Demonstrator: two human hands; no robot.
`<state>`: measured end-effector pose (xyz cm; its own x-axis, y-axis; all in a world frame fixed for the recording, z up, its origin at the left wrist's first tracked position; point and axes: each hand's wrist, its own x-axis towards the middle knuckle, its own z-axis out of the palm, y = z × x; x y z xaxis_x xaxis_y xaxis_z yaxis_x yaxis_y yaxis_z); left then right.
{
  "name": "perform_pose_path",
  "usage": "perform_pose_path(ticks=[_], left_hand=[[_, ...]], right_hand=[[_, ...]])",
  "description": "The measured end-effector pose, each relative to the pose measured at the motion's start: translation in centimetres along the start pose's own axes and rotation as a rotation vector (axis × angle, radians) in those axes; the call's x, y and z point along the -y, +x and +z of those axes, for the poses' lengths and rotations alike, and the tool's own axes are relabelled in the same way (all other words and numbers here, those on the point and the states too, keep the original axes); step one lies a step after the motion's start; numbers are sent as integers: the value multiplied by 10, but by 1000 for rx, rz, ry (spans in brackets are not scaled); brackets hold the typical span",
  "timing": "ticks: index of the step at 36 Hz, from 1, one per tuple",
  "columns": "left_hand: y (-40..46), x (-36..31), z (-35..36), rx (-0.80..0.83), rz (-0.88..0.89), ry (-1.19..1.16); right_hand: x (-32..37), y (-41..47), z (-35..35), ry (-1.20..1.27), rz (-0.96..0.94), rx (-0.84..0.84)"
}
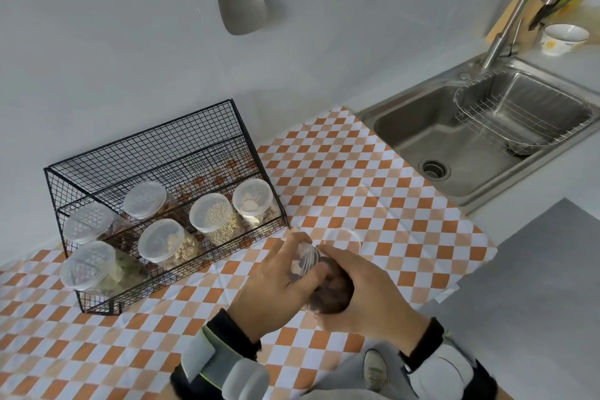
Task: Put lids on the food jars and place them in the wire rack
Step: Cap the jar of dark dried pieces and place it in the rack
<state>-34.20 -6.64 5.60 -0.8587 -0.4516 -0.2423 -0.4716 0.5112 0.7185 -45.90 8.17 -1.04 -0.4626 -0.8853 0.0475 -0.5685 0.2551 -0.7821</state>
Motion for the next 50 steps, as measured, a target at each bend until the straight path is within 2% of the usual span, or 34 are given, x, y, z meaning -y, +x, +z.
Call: perform_pose_path(ticks=[6, 11, 16, 19, 26, 29, 35, 40, 46, 50], left_hand=[[2, 11, -6, -48, -89, -179], [6, 11, -17, -152, -164, -413], [10, 14, -23, -179, -229, -514], [11, 15, -24, -166, -235, -536], [13, 22, -26, -31, -412, -669], [14, 27, -27, -33, -401, -668], [12, 20, -32, -150, -265, -600], [5, 9, -35, -169, -176, -594], [3, 9, -36, -136, -169, -538], [2, 13, -32, -200, -116, -512]], right_hand=[[4, -4, -3, 42, -15, -65], [-7, 0, -15, 366, 203, -21], [-8, 6, -21, 557, 233, 64], [-6, 8, -25, 552, 199, 42], [-1, 9, -21, 387, 47, -78], [3, 10, -23, 393, 64, -72], [11, 16, -24, 536, 153, -16], [13, 19, -24, 599, 166, -27], [11, 18, -25, 642, 206, 2], [7, 18, -24, 626, 225, 35]])
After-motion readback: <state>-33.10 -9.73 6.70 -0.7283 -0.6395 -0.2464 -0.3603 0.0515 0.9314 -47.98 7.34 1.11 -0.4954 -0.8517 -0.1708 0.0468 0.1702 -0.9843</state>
